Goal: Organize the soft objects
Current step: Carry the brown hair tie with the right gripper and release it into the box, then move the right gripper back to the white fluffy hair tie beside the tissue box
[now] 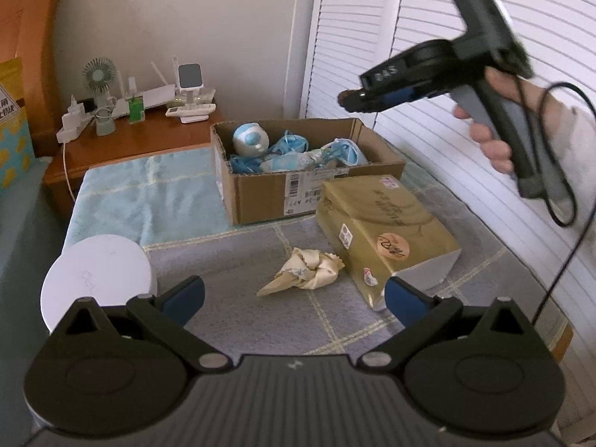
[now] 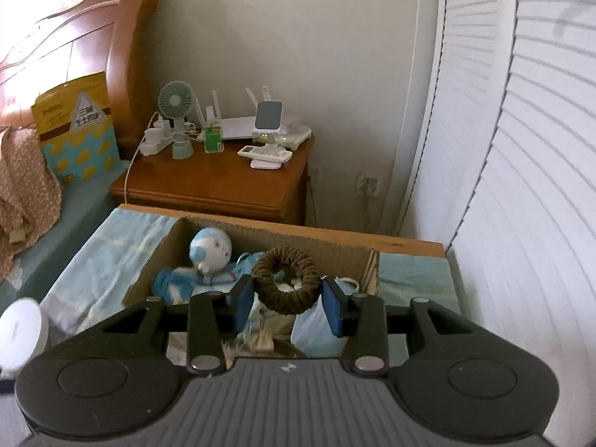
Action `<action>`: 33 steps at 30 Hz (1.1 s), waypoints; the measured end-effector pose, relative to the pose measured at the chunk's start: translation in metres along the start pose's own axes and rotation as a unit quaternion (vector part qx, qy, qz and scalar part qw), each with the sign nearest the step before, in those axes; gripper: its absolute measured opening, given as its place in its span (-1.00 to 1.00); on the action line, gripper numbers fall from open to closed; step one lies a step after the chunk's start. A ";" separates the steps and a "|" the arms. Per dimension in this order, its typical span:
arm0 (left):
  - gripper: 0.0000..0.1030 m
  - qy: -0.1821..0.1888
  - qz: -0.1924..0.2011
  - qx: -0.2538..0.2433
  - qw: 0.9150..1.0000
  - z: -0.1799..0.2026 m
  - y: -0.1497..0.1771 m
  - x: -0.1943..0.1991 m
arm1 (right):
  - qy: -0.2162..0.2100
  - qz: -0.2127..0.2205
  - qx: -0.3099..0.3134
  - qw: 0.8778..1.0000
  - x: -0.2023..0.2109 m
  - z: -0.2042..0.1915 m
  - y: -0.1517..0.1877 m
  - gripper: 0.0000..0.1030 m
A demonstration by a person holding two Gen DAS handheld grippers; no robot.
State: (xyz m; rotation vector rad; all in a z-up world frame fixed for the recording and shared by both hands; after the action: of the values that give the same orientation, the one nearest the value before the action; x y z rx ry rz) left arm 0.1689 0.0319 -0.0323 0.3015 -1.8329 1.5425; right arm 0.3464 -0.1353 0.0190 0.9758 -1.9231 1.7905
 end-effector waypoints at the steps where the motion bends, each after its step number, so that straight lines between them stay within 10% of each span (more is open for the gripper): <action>1: 0.98 -0.002 0.002 -0.002 1.000 -0.001 0.000 -0.001 | 0.000 -0.004 -0.001 1.000 -0.007 -0.001 -0.003 -0.14; 6: 0.98 0.004 0.004 -0.005 1.000 -0.004 0.001 -0.004 | 0.007 -0.012 0.007 1.000 -0.036 -0.007 -0.015 -0.13; 10: 0.98 0.008 0.002 0.008 1.000 -0.009 0.002 -0.006 | 0.017 -0.005 0.013 1.000 -0.046 -0.010 -0.018 0.44; 18: 0.98 0.022 0.002 0.014 1.000 -0.005 0.002 -0.002 | -0.001 0.016 0.011 1.000 -0.011 -0.009 -0.006 0.96; 33: 0.98 0.047 -0.009 0.031 0.998 0.006 0.007 0.003 | -0.007 0.051 -0.014 0.999 0.071 0.014 0.039 1.00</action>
State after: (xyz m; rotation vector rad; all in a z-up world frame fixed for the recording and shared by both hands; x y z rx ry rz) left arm 0.1603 0.0287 -0.0358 0.2690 -1.7072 1.5769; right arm 0.2724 -0.1681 0.0347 0.8980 -2.0353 1.8110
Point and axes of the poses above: each gripper's, at about its wrist camera, not at the fingertips, and x roughly against the way its jaws point, z to its right, y to its underside, the point moved 4 cm from there along -x, roughly the way its jaws point, and after that the axes turned 10 degrees about -x, right-handed, at the moved point
